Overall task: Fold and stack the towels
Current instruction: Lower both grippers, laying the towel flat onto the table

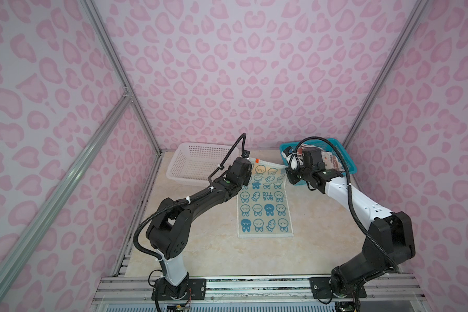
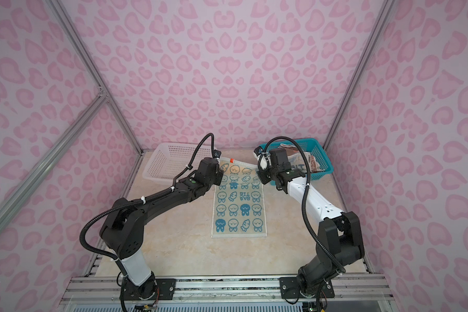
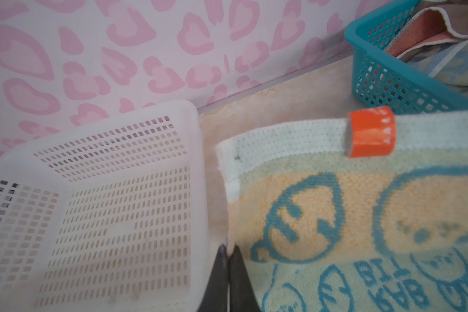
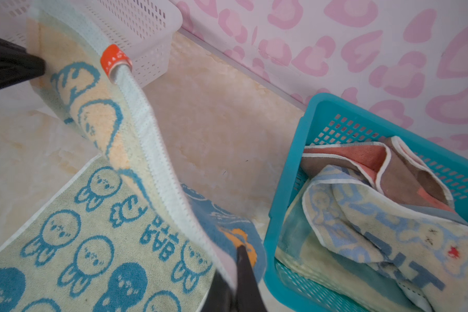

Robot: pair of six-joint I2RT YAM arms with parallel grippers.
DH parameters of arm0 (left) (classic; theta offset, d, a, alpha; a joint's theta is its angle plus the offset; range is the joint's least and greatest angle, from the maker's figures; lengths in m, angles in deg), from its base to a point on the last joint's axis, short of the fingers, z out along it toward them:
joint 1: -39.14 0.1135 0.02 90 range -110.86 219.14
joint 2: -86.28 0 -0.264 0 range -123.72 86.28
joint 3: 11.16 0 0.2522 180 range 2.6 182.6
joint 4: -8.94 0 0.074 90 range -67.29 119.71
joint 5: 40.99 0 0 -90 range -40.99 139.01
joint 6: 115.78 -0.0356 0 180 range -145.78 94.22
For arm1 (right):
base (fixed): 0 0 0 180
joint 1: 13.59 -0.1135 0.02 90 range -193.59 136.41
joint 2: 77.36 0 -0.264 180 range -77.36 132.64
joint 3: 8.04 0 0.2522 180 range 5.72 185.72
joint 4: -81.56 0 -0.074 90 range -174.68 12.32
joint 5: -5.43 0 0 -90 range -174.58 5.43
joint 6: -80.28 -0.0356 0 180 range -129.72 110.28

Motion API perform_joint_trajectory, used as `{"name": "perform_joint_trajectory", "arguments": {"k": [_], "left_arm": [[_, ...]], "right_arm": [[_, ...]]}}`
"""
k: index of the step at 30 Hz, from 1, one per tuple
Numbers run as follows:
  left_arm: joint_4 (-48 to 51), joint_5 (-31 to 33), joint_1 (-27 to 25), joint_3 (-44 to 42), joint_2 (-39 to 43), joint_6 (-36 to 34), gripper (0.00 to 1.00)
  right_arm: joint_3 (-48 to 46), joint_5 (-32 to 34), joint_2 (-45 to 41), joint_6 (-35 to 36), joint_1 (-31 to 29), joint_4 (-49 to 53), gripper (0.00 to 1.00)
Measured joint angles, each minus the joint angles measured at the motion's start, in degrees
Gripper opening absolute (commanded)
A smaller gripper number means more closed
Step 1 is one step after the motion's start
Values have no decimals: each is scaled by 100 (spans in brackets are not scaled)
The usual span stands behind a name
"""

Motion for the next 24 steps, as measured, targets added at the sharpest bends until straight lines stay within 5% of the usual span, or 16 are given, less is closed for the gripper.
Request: {"name": "perform_joint_trajectory", "arguments": {"k": [12, 24], "left_arm": [[-1827, -280, -70, -1858, 981, 153, 3], [-2118, -315, -452, -2839, 1443, 518, 3]], "right_arm": [[-1523, -197, -914, 13, -20, -697, 0], [-2402, -55, -1794, -149, -398, -404, 0]]}}
